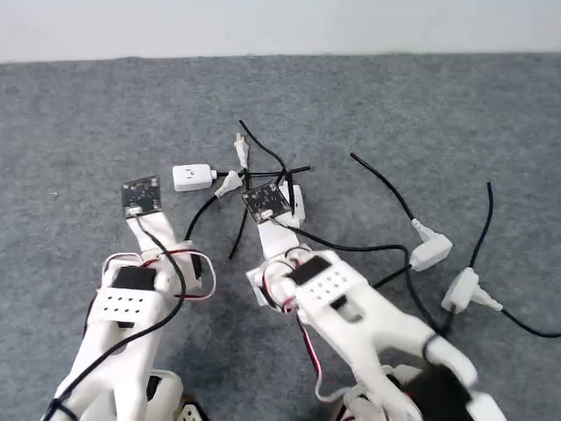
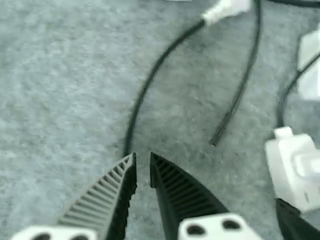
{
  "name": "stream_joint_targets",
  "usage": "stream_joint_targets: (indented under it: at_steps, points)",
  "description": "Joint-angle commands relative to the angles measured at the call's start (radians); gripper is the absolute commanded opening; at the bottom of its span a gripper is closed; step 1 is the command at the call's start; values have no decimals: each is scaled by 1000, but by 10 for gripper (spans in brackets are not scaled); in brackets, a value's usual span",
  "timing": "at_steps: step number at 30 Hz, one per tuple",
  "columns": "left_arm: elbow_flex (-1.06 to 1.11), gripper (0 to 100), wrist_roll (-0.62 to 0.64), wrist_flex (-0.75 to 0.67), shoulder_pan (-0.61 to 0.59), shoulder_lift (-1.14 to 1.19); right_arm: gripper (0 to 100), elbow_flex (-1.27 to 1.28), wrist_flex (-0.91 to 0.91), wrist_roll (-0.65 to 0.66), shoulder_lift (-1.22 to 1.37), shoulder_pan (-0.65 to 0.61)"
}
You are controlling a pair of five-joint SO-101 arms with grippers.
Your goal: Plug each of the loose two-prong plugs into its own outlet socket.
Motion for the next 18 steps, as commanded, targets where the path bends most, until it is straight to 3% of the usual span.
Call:
stream_joint_targets:
  at_steps: [1,5,9,18]
  points:
    - [-53,44,-2,-23,-52,-25,280,-147,25,26,104,22]
    - [-53,44,-2,-23,-49,-25,226,-247,88,31,203,27]
    - [-51,44,-2,-23,-49,-25,0,-318,140,31,260,77]
    - [-48,44,-2,-28,-48,-25,8,-304,226,31,99,326]
